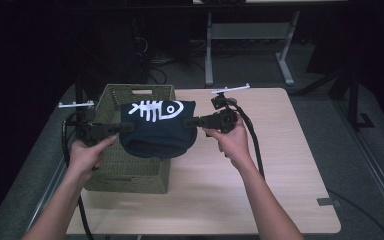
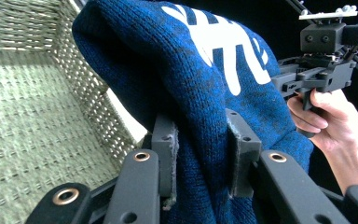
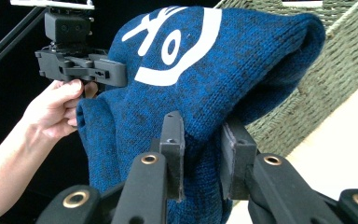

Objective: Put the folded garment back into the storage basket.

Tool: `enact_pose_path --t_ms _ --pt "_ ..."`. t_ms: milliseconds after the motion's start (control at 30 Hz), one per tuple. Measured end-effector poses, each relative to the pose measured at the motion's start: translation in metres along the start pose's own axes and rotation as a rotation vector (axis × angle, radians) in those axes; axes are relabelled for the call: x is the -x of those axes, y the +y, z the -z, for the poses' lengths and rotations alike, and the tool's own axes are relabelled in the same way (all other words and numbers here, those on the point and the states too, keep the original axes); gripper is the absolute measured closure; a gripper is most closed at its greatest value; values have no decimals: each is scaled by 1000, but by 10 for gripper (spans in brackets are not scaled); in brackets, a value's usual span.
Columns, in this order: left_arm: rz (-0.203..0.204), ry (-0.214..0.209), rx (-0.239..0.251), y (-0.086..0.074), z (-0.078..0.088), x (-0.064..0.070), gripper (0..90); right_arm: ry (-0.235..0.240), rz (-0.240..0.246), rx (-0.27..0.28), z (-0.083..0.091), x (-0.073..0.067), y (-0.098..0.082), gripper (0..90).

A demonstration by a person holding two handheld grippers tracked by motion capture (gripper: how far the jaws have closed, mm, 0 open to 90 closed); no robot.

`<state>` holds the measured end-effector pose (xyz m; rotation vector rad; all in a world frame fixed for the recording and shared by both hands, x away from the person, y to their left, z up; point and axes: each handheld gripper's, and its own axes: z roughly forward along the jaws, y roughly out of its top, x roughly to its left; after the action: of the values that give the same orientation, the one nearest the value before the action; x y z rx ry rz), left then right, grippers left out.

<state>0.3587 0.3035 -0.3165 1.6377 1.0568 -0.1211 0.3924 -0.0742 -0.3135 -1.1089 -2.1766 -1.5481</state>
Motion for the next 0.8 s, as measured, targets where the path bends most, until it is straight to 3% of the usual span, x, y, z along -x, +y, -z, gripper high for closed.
enact_pose_path --t_ms 800 --pt "31 70 18 -7 37 -22 691 -1 31 -20 -47 -15 6 735"
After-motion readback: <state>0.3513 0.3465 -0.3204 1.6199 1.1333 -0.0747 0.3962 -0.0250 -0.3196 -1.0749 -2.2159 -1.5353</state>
